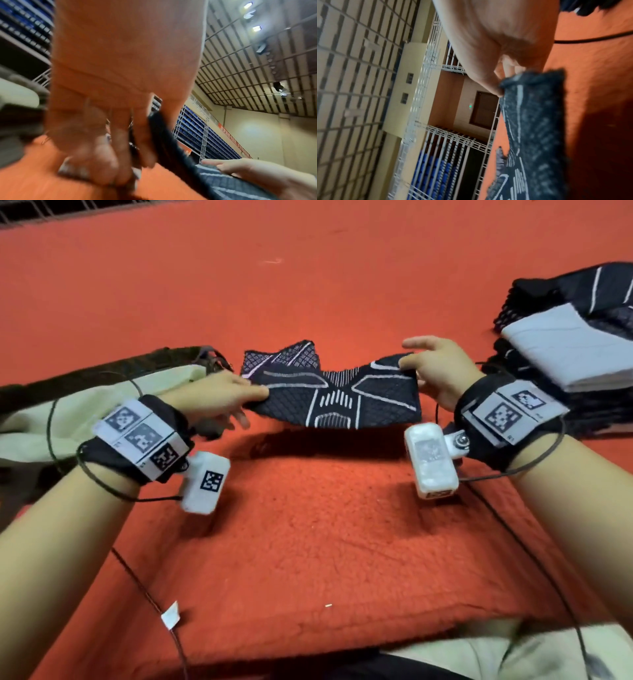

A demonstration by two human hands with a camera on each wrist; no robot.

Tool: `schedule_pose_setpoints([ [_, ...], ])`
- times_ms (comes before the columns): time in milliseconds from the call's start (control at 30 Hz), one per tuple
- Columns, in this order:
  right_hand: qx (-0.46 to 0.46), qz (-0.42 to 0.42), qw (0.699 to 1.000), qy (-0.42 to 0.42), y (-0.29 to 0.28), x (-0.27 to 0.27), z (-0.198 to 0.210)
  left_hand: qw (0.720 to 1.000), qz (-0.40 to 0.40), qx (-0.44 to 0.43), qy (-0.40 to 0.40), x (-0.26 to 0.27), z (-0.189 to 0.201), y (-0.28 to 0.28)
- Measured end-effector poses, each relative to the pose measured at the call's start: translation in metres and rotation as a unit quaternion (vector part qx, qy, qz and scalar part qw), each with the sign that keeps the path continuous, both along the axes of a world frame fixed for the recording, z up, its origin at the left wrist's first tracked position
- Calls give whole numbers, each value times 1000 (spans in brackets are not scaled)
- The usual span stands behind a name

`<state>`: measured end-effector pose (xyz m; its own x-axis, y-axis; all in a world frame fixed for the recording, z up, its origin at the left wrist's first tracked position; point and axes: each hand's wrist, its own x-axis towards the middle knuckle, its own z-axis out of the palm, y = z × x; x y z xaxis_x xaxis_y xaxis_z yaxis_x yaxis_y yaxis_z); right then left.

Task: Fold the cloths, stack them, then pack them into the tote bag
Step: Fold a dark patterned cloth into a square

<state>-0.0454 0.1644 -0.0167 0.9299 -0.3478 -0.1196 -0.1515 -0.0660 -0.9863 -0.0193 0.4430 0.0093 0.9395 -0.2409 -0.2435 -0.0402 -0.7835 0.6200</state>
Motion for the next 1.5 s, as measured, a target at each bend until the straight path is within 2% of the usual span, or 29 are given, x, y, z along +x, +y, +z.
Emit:
schedule_pose_setpoints([
  [100, -80, 37, 991, 102, 0, -5, -26, 987, -46, 108, 108, -3, -23, 2],
  [167, -141, 64, 977, 146, 0, -8, -36, 984, -37, 131, 112, 0, -31, 0],
  [267, -233, 70, 953, 181, -4, -8, -37, 993, 10, 74, 87, 7, -35, -6],
  [367, -240, 104, 940, 220, -3, -10, -31, 996, 47, 17, 72, 12, -37, -11],
  [433, -248, 120, 932, 236, -3, -12, -27, 996, 42, -16, 82, 14, -35, -12],
  [567, -231, 107, 947, 194, 5, -16, -10, 991, 22, -67, 116, 16, -29, -12],
  [667, -193, 105, 965, 147, 23, -14, 1, 991, 18, -51, 125, 16, -30, -10],
  [833, -205, 123, 964, 120, 66, 0, -2, 984, 27, -65, 166, 14, -47, -3],
  [1067, -293, 143, 936, 133, 94, 12, -17, 979, 36, -105, 169, 14, -54, 3],
  [1267, -317, 209, 916, 131, 92, 11, -22, 981, 26, -108, 159, 14, -55, 2],
  [1500, -462, 310, 826, 85, 77, 1, -22, 983, 14, -124, 132, 9, -42, -5],
])
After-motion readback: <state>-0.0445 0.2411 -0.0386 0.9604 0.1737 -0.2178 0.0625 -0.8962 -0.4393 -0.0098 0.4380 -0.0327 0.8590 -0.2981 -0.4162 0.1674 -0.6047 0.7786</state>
